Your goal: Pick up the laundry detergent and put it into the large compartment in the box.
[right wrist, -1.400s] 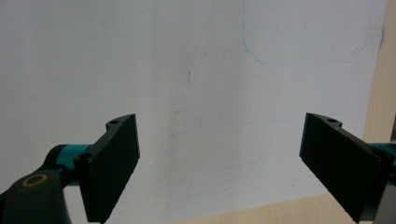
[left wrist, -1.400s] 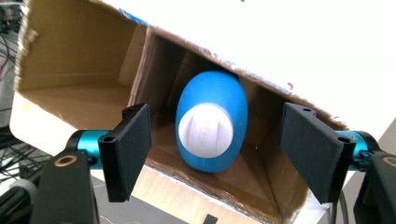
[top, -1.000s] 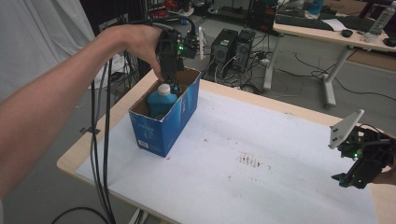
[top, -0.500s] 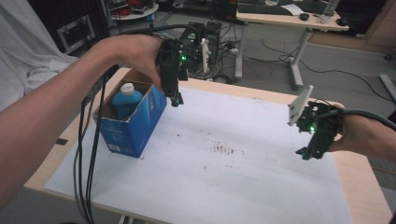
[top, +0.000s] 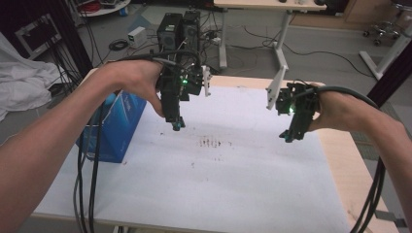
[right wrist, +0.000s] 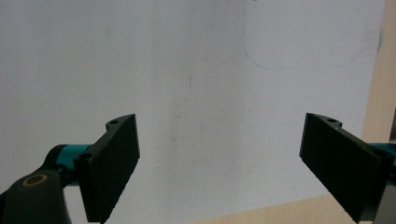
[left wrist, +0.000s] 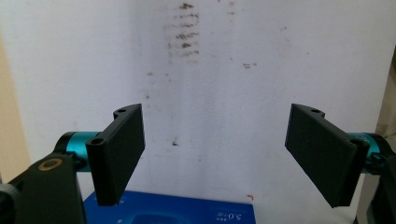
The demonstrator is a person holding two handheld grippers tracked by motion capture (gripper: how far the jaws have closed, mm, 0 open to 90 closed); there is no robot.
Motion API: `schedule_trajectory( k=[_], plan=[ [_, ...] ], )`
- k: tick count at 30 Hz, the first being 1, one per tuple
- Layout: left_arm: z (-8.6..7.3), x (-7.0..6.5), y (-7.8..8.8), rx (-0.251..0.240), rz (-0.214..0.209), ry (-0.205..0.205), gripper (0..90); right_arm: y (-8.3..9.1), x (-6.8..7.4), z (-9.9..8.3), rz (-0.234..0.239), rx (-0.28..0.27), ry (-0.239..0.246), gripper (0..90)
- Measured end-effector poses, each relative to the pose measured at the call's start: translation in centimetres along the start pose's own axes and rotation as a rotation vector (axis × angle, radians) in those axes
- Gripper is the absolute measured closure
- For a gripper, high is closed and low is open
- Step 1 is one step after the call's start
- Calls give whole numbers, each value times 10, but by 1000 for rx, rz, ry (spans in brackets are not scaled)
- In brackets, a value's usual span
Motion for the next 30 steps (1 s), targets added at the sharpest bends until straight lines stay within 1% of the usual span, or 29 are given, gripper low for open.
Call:
schedule_trajectory(
  k=[1, 2, 4, 5, 6, 7, 8, 9, 11, 12, 13, 14, 16, 17, 19, 20, 23, 24, 25, 27, 30],
  plan=[
    [0, -4, -12, 7, -14, 1, 201, 0, 0, 2, -2, -2, -3, 112],
    [0, -4, -12, 7, -14, 1, 200, 0, 0, 2, -2, -2, -3, 112],
    [1, -8, -23, -1, -26, 19, 201, 1, 0, 5, -2, -5, 6, 112],
    [2, -9, -27, 1, -31, 21, 201, 2, 0, 5, -3, -5, 5, 112],
    [2, -9, -27, 1, -31, 21, 201, 2, 0, 6, -5, -2, 2, 112],
    [3, -10, -34, 9, -31, 14, 201, 3, 0, 7, -4, -5, 6, 112],
    [4, -11, -37, 13, -31, 13, 201, 3, 0, 8, -4, -7, 3, 112],
    [4, -11, -37, 13, -31, 13, 201, 3, 0, 8, -4, -7, 3, 112],
    [7, -13, -45, 7, -40, 15, 201, 3, -1, 10, -5, -9, -1, 112],
    [7, -13, -45, 7, -40, 15, 201, 3, -1, 10, -5, -9, -1, 112],
    [8, -15, -49, 2, -48, 22, 201, 3, -1, 10, -5, -7, -3, 112],
    [8, -16, -51, 8, -51, 16, 200, 3, -1, 11, -4, -7, -2, 112],
    [8, -17, -53, 9, -52, 20, 201, 3, 0, 11, -3, -8, -1, 112],
    [7, -17, -55, 11, -49, 30, 201, 3, 0, 12, -2, -9, 6, 112],
    [6, -16, -57, 23, -43, 36, 201, 3, 0, 12, -4, -7, 6, 112],
    [5, -16, -58, 31, -41, 30, 201, 3, 0, 12, -5, -8, 4, 112],
    [5, -17, -59, 38, -42, 37, 201, 4, 0, 12, -7, -10, 5, 112],
    [4, -17, -60, 41, -43, 33, 201, 4, 1, 12, -7, -10, 2, 112],
    [4, -17, -59, 41, -43, 29, 201, 4, 1, 12, -8, -8, 1, 112],
    [5, -18, -59, 36, -42, 37, 201, 4, 1, 12, -9, -8, 5, 112],
    [5, -19, -59, 35, -43, 31, 201, 4, 1, 12, -9, -7, 0, 112]
  ],
)
Point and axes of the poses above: each handheld gripper's, and its own axes: y roughly backward along the jaws, z roughly out of its top, x roughly to its left, the point moved 9 cm from there along -y, roughly forward along the jaws, and after that the axes turned 5 degrees about -x, right-handed, at the moved point
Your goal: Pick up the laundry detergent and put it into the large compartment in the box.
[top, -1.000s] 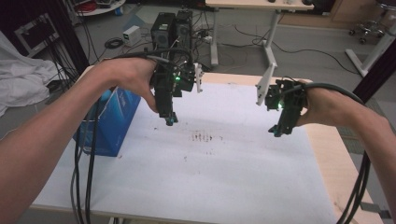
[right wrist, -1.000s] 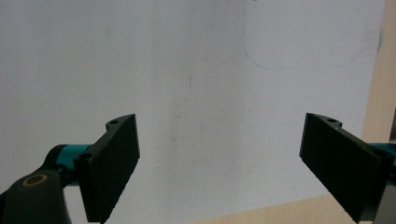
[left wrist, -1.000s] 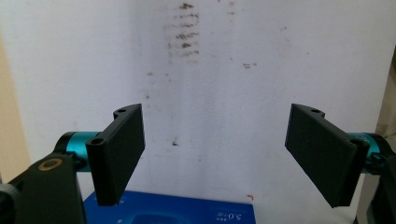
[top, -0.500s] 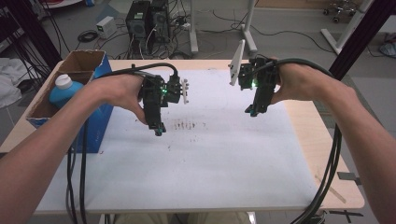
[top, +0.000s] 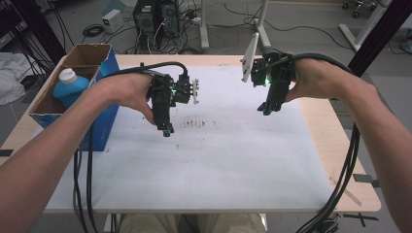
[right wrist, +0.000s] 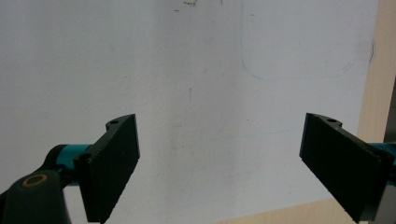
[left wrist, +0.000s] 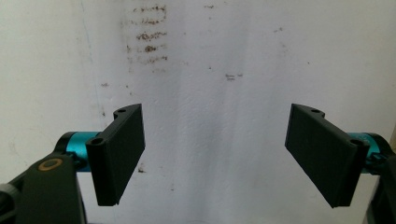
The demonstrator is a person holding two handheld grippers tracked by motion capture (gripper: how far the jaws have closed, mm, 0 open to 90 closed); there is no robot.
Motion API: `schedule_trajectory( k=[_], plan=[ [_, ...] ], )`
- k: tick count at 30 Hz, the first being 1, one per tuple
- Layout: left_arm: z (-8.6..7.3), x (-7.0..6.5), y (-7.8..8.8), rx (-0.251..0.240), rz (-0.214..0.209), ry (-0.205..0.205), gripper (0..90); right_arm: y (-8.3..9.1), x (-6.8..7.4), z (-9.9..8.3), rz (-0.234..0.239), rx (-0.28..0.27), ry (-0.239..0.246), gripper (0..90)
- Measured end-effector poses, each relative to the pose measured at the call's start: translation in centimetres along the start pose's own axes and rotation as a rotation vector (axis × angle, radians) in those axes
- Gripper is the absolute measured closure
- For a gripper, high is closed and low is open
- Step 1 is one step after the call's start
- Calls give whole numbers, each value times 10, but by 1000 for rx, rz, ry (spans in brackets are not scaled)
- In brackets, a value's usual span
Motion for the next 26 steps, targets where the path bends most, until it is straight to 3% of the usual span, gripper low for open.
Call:
schedule_trajectory(
  k=[22, 26],
  plan=[
    [-5, -1, 1, -7, -7, 25, 201, -6, -1, 2, 9, 8, 7, 112],
    [-3, -2, 2, -11, -8, 14, 201, -5, 0, 4, 9, 7, 9, 112]
  ],
)
Point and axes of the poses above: each handheld gripper's, and its own axes: y roughly backward along the jaws, z roughly out of its top, x roughly to its left, the point moved 9 cm from there along -y, roughly forward along the jaws, and after that the axes turned 5 degrees about -x, right-handed, at the moved point
